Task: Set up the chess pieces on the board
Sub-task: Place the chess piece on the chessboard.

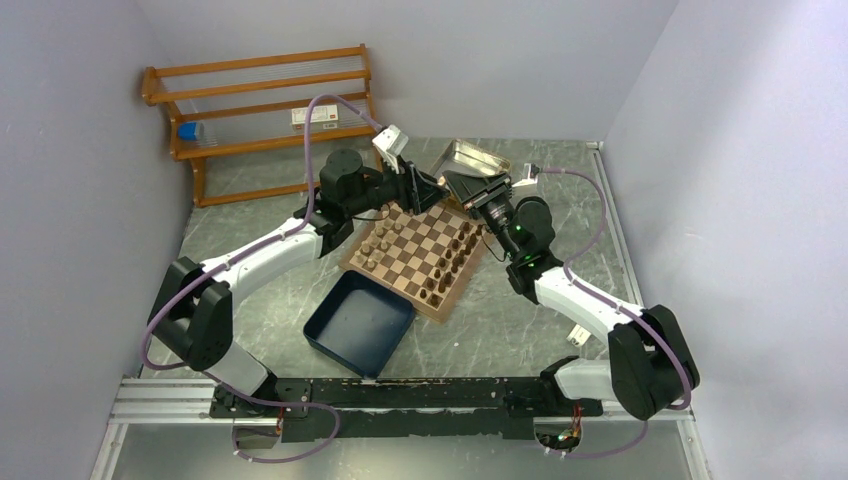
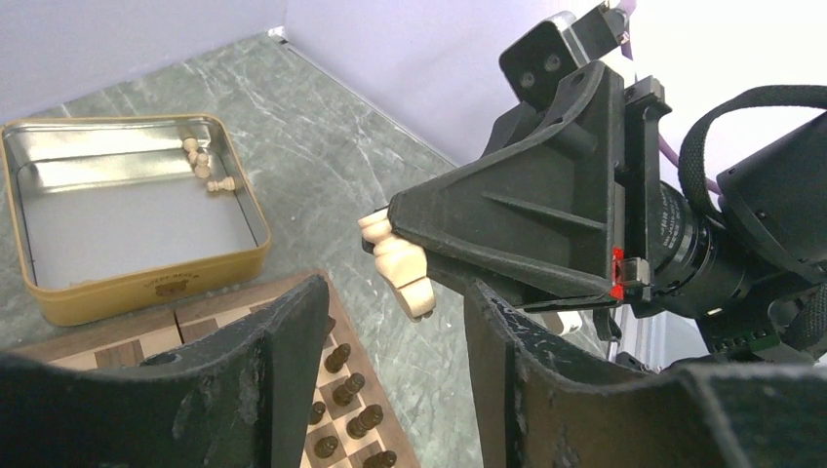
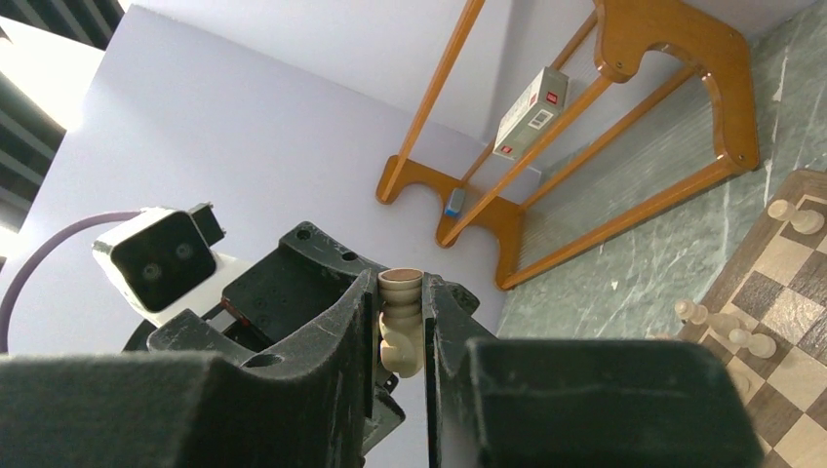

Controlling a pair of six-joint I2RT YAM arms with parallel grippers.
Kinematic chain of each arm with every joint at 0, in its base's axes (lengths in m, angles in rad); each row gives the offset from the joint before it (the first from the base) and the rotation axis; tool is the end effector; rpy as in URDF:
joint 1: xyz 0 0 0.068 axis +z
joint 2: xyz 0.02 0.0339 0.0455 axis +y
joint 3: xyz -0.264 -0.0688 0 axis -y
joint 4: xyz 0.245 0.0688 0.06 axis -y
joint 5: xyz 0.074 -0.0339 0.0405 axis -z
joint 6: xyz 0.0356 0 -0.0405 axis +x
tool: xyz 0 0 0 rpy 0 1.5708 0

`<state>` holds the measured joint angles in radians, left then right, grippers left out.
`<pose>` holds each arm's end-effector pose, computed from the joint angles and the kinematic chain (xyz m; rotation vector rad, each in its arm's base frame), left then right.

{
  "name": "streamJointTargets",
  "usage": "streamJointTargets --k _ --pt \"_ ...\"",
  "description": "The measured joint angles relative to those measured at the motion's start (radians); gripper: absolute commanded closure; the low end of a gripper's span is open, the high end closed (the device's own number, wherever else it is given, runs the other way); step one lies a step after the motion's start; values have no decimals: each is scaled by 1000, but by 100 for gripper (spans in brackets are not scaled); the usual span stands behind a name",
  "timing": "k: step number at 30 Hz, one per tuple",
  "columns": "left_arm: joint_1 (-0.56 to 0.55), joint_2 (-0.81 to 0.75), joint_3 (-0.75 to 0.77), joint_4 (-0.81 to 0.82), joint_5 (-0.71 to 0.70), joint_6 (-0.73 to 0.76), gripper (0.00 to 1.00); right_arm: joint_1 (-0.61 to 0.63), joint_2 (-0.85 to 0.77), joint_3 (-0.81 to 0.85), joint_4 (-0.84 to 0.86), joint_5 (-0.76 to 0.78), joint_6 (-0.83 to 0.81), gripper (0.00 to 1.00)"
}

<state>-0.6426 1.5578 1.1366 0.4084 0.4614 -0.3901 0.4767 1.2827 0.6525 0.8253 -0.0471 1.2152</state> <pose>0.2871 -0.2348 0.3307 0.5926 1.6030 -1.1516 0.2531 0.1326 0.2920 0.5127 1.4468 1.4218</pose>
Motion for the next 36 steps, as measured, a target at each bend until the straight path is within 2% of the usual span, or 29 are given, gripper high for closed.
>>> streamJointTargets --k 5,10,15,26,31,34,36 --pt "0 0 0 12 -2 1 55 1 6 0 2 3 5 99" --pt "0 0 0 7 -4 10 79 1 10 -6 11 3 12 97" --pt "0 0 1 -18 -3 29 88 -2 6 -36 34 9 2 90" --pt "-4 -10 19 -214 45 81 95 -7 -7 -188 167 -62 -55 78" --pt "-2 -9 49 -286 93 80 95 -18 -18 -206 188 -121 -151 59" --pt "-1 -9 96 -359 116 92 95 -37 -59 -209 161 -168 -291 48" --pt "-1 -9 135 -423 125 106 95 -43 -95 -209 124 -203 -423 46"
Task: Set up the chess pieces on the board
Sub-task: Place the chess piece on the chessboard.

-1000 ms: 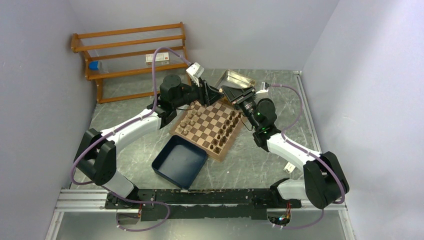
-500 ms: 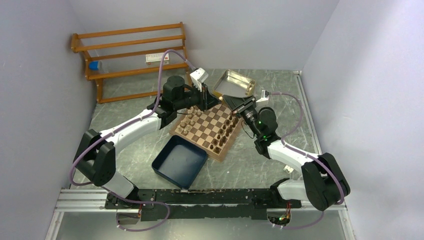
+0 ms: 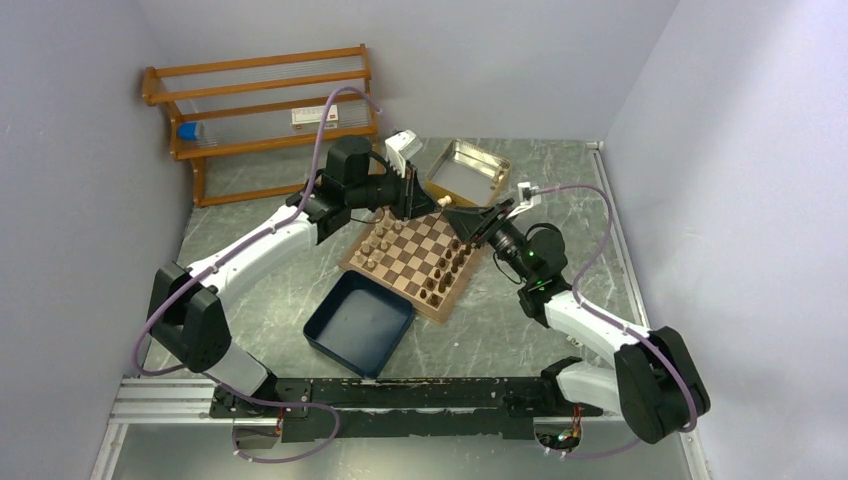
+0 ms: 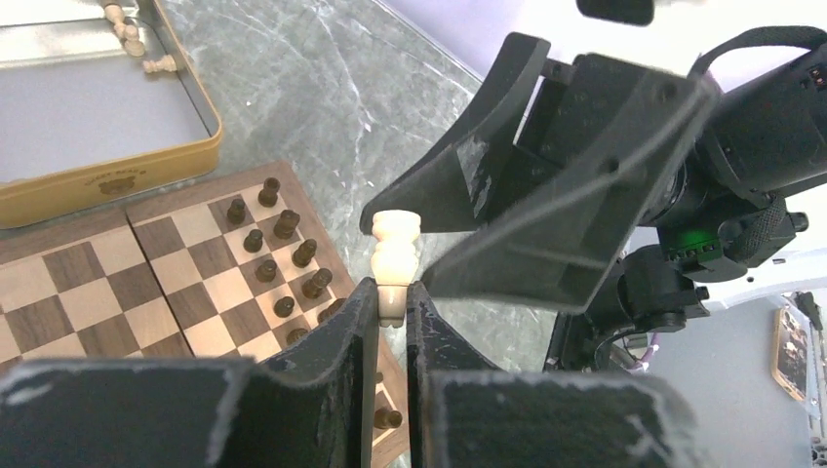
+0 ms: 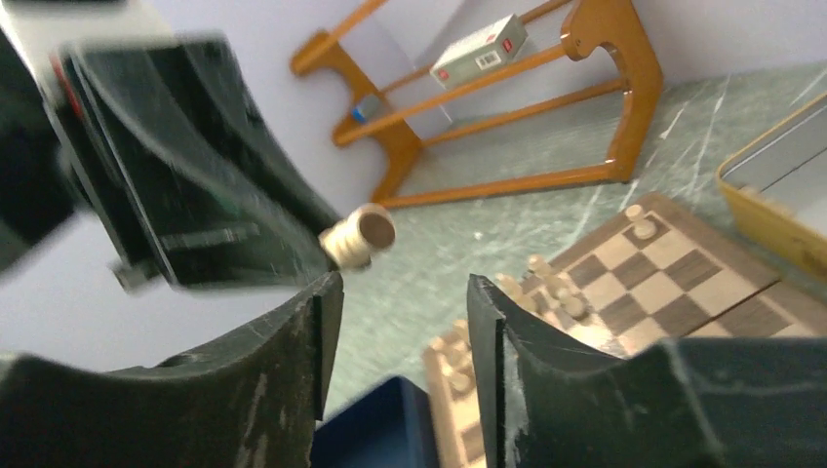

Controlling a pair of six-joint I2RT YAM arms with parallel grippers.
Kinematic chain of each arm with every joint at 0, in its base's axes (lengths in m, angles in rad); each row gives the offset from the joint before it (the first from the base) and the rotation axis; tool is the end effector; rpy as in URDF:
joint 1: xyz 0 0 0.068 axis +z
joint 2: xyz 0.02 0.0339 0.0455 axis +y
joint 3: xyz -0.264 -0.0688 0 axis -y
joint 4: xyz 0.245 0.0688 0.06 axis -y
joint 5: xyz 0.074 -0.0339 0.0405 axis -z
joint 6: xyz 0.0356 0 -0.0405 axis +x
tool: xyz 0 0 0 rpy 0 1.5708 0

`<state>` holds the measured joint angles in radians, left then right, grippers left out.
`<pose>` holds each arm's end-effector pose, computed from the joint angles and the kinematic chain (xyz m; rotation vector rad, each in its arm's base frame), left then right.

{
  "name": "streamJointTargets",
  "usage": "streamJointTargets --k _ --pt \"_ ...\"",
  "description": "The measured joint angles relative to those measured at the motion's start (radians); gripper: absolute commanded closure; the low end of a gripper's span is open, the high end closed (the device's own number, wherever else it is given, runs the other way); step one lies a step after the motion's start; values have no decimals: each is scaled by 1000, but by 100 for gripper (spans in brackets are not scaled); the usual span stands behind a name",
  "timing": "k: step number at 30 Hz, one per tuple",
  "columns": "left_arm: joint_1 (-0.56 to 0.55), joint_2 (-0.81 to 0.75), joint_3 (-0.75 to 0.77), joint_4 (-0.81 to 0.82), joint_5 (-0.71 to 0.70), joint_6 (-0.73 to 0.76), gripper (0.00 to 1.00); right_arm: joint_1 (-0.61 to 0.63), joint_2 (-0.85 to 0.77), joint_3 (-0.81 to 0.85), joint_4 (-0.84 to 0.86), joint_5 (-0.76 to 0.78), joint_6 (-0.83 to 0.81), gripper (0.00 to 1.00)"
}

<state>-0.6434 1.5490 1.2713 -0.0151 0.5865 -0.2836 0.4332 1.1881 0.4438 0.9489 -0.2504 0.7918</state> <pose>0.2806 -0.2351 0.3381 0.7744 1.8286 -1.1670 0.2218 0.1123 0.2586 0.0382 1.4781 1.1828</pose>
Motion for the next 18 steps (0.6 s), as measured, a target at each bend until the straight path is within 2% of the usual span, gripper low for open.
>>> streamJointTargets --k 12,18 --pt "27 -2 115 -398 3 91 95 66 -35 71 -286 -207 -856 43" --pt "34 -2 118 -505 26 112 95 119 -35 72 -325 -282 -1143 43"
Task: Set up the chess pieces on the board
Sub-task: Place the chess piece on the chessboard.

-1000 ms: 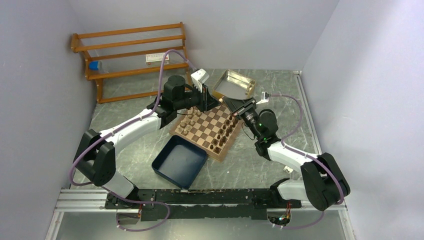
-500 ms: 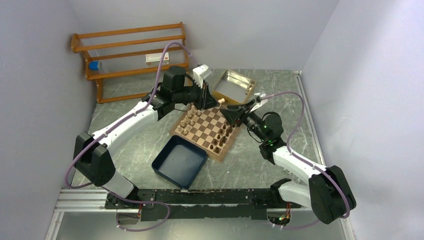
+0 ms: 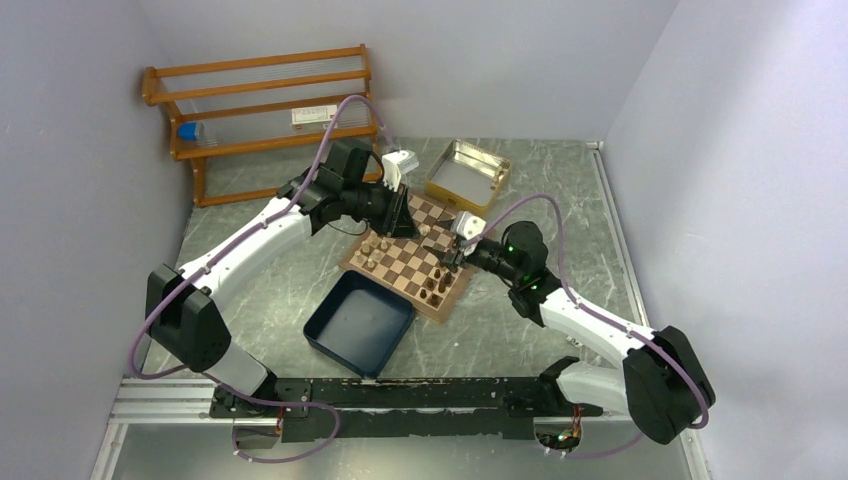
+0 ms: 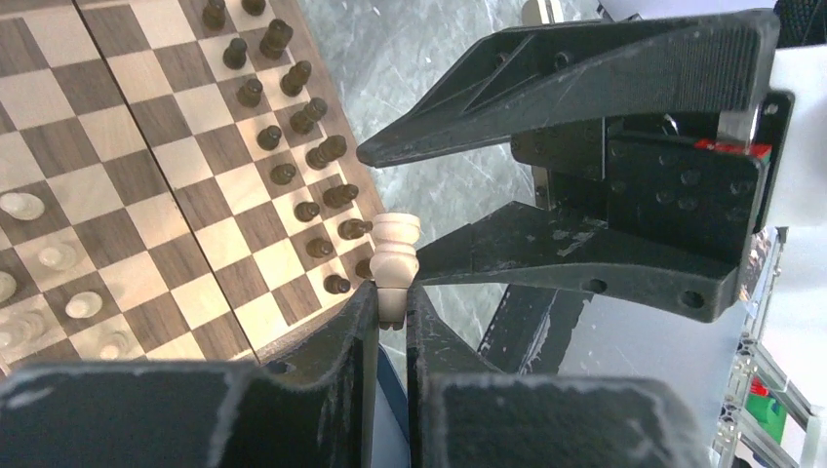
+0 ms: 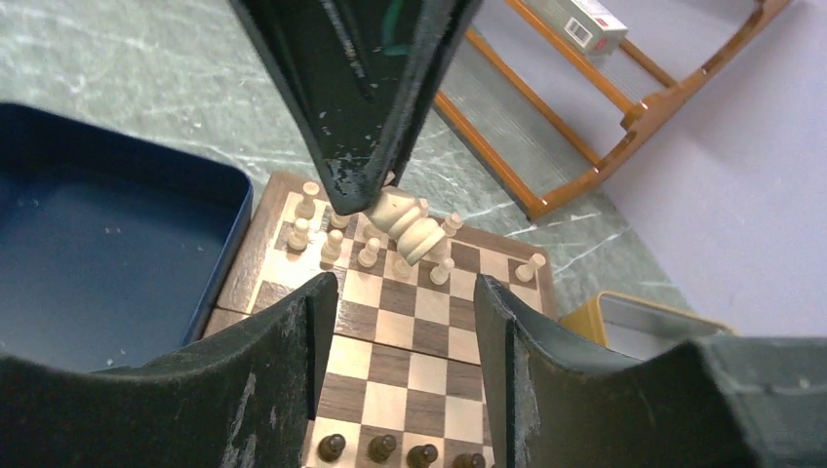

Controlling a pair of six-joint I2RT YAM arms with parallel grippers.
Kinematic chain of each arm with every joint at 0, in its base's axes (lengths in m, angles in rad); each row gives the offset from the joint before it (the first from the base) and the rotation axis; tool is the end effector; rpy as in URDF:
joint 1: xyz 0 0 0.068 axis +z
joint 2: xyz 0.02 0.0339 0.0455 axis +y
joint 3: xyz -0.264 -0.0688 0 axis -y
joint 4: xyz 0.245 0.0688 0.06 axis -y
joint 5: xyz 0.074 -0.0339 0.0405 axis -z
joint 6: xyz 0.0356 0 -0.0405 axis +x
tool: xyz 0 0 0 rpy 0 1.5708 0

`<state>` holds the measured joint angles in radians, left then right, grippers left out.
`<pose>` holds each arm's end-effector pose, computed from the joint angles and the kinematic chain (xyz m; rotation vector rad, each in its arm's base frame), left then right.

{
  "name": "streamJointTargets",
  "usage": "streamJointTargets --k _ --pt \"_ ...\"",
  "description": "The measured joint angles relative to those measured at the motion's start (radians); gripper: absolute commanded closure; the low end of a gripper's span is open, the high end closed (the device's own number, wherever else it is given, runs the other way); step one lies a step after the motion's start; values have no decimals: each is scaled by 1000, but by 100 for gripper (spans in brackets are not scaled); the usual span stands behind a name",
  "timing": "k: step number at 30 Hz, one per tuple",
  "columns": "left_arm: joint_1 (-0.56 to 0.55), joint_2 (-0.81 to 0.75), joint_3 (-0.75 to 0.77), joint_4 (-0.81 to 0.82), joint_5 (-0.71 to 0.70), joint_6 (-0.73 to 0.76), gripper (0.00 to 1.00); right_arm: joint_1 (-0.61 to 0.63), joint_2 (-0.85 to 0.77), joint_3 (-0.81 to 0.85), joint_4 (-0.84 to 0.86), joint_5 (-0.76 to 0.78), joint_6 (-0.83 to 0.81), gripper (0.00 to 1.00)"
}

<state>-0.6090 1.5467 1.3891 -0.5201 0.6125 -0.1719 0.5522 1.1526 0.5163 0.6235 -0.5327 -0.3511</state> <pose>0.2716 -0.2143 0.3336 0.8419 2.1783 -1.0959 0.2035 0.1466 0.2561 -1.0564 1.2172 0.5767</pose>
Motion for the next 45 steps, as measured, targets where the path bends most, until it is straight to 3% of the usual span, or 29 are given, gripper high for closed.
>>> streamJointTargets --k 11,27,33,41,45 --pt "3 11 11 -49 32 4 95 55 0 4 -29 -16 -193 43" --pt "39 39 37 -78 75 -43 94 77 10 19 -27 0 -242 91" --pt "59 -1 2 -8 82 -109 95 78 32 22 50 13 -155 98" --pt "64 -20 -12 22 42 -137 95 78 80 22 137 32 -37 98" --pt "64 -23 -14 23 16 -140 95 78 101 22 171 44 23 74"
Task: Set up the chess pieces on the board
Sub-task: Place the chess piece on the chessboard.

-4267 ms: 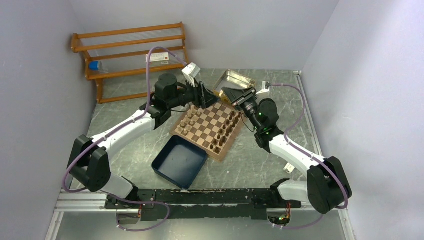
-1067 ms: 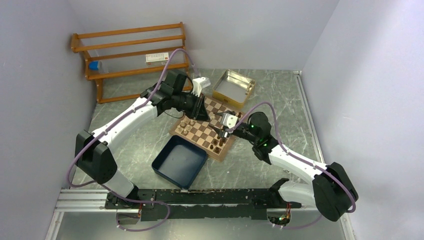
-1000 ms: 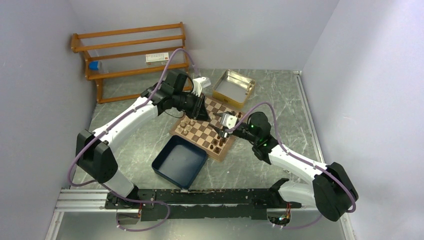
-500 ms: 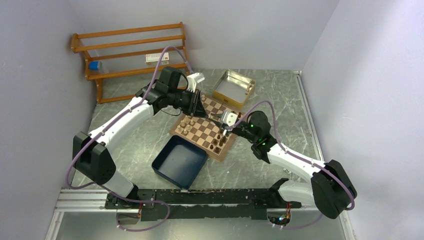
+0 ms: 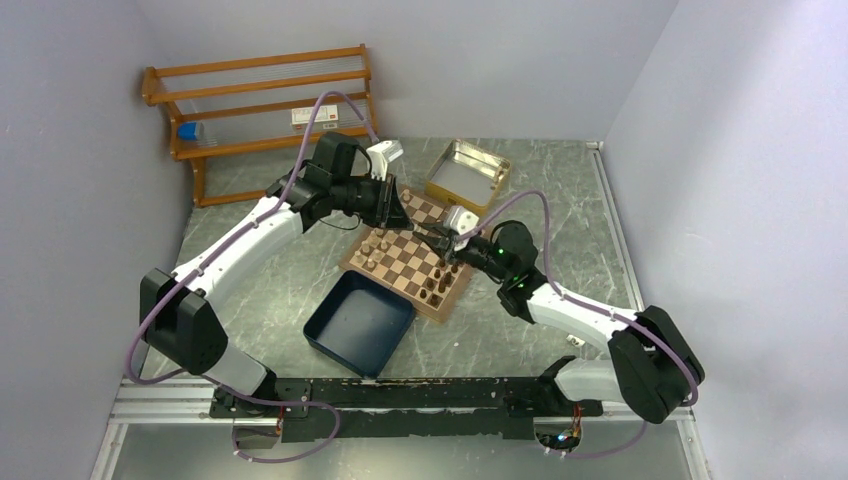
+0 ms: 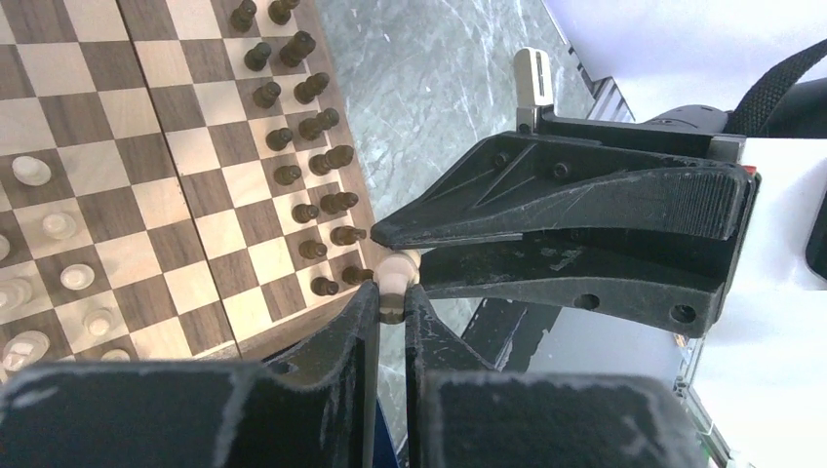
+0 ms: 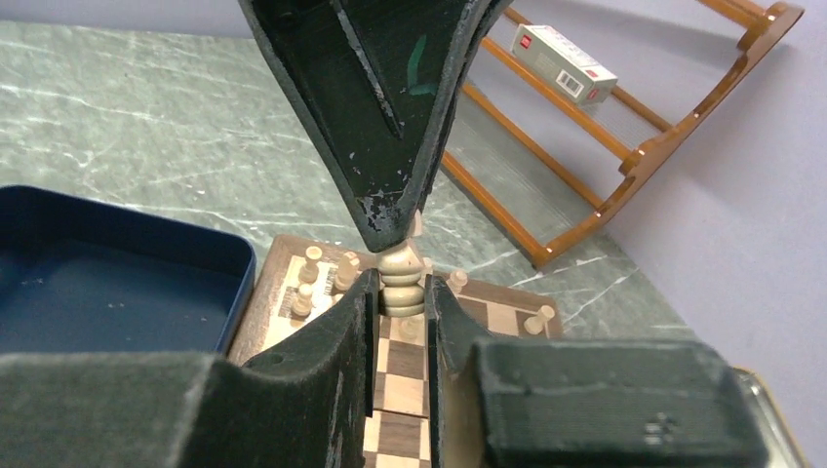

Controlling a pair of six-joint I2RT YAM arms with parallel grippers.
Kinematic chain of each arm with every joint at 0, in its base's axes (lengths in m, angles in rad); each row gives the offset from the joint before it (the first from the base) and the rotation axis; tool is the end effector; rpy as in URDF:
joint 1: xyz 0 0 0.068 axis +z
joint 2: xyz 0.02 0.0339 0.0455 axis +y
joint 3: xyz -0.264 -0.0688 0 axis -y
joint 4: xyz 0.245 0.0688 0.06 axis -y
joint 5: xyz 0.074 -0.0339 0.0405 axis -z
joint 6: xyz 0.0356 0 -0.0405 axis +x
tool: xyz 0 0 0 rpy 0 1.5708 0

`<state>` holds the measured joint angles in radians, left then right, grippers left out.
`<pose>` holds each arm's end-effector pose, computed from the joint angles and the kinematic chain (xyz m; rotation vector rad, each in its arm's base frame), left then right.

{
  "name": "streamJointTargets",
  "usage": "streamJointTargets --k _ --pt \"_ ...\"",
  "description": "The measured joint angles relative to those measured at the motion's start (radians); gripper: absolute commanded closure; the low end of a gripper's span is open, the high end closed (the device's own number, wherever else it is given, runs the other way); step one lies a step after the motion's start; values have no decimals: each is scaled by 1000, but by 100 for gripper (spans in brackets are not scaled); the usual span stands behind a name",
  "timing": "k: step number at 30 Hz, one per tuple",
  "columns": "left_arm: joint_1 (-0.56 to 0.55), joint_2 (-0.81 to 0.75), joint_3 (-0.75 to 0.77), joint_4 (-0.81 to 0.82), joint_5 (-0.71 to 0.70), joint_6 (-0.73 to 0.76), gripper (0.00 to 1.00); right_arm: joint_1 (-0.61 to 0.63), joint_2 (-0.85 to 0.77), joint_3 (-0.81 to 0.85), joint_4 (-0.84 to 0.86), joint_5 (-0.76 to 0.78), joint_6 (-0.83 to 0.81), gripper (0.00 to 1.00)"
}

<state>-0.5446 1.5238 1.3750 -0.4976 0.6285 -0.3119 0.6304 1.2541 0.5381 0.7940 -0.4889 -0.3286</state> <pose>0.2807 -0.1945 0.3383 0.6350 2.2344 -1.1523 0.2059 0.1710 0.2570 -1.0364 1.1284 0.6052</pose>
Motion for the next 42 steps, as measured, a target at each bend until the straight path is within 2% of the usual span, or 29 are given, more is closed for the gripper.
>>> streamJointTargets --k 3,7,9,10,11,15,19,28,34,42 --pt "-2 1 5 -4 -23 5 95 4 4 -1 4 26 92 55" --pt "0 26 75 -15 -117 35 95 21 4 32 -95 58 256 41" --pt "4 50 126 -16 -176 51 95 26 1 42 -137 69 335 18" --pt "5 64 154 -16 -204 60 95 27 -3 41 -153 76 368 2" --pt "6 79 178 -17 -228 66 95 28 -13 37 -169 90 405 1" --pt "7 167 274 -24 -311 89 95 29 -91 2 -219 158 523 0" --pt "7 321 397 -62 -382 111 95 29 -165 2 -303 239 607 0" --pt "10 634 642 -196 -520 147 95 26 -261 1 -457 467 668 0" --pt "14 712 692 -242 -583 170 95 25 -352 -24 -488 594 649 0" --pt "18 736 692 -248 -604 188 95 24 -370 -42 -486 636 634 0"
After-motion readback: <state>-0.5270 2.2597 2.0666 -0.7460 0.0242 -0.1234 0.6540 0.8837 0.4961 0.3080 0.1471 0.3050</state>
